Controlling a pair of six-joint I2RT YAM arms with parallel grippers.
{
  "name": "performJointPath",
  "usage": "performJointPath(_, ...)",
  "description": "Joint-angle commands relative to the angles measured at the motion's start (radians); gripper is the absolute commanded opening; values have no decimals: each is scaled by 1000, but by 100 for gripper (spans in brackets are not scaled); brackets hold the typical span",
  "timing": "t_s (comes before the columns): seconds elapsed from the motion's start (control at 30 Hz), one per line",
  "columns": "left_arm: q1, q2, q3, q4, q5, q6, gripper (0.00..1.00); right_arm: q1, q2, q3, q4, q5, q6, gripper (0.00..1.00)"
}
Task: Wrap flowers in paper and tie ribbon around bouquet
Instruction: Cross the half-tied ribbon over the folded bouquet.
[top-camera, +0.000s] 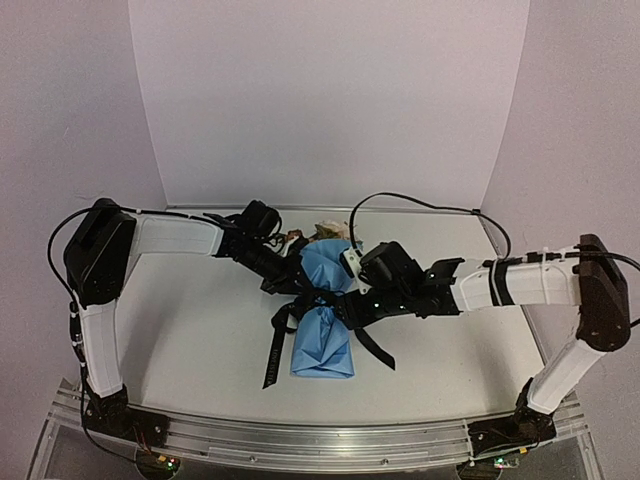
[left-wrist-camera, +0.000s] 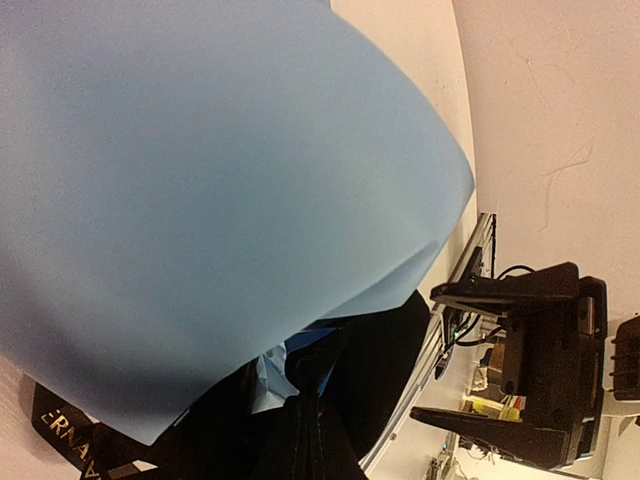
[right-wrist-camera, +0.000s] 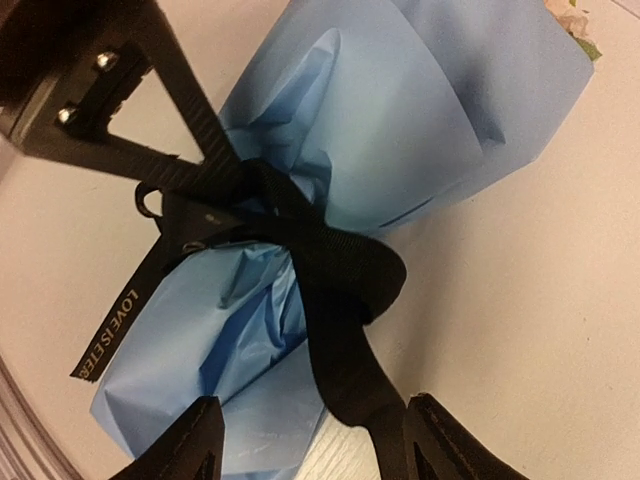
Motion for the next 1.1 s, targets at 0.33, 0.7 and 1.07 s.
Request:
performJointPath(0.33, -2, -67, -11, 17, 10, -15, 0, -9, 142, 53, 28, -29, 171, 31)
performJointPath(0.7, -27, -143, -81, 16, 24, -39, 0, 20, 90, -7, 2, -169, 166, 0)
performJointPath(1.07, -75, -226, -104, 17, 64, -133, 0, 77, 17, -62, -90, -127, 74, 0)
